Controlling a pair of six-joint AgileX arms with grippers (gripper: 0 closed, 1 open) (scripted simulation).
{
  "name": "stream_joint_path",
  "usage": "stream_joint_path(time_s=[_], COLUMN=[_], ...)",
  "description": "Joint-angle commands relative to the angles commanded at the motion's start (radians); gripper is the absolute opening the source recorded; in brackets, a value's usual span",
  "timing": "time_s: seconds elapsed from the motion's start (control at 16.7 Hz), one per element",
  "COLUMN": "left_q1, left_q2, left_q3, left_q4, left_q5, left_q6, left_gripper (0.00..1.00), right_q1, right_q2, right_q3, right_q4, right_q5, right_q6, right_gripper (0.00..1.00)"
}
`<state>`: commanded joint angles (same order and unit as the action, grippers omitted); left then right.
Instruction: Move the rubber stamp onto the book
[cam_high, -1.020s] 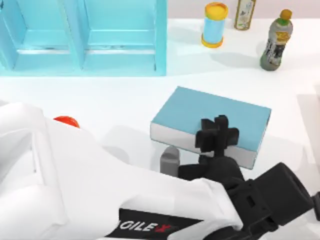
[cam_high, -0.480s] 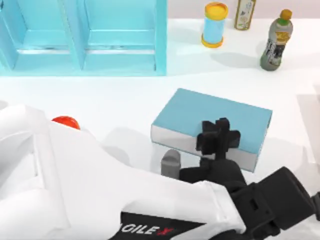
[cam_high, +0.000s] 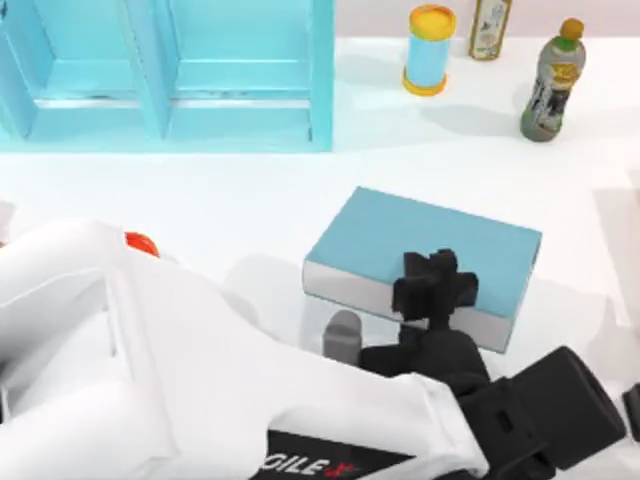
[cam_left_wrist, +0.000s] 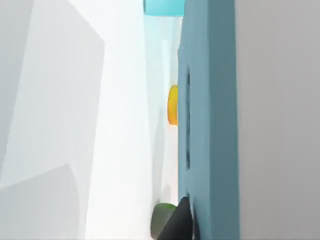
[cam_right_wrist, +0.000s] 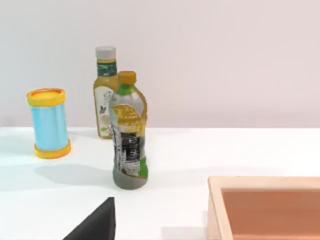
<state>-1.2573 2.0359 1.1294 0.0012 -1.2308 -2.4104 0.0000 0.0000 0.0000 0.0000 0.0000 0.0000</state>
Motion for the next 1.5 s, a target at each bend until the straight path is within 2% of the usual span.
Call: stream_joint_path(time_s=[0.42, 1.2, 1.5], left_q1=[0.0, 0.0, 0.0], left_q2=[0.037, 0.037, 0.037], left_q3=[-0.019, -0.019, -0.019], left_q4=[0.058, 0.058, 0.058], left_q5=[0.001, 0.001, 0.001], left_q6=[0.002, 0.002, 0.002], left_gripper=[0.0, 0.98, 1.0], right_q1=[0.0, 0.0, 0.0], right_q2=[0.0, 0.0, 0.0], right_q3=[0.0, 0.0, 0.0], right_q4=[0.0, 0.0, 0.0], right_q5=[0.0, 0.0, 0.0], right_q6=[0.0, 0.0, 0.0], right_gripper=[1.0, 1.0, 1.0])
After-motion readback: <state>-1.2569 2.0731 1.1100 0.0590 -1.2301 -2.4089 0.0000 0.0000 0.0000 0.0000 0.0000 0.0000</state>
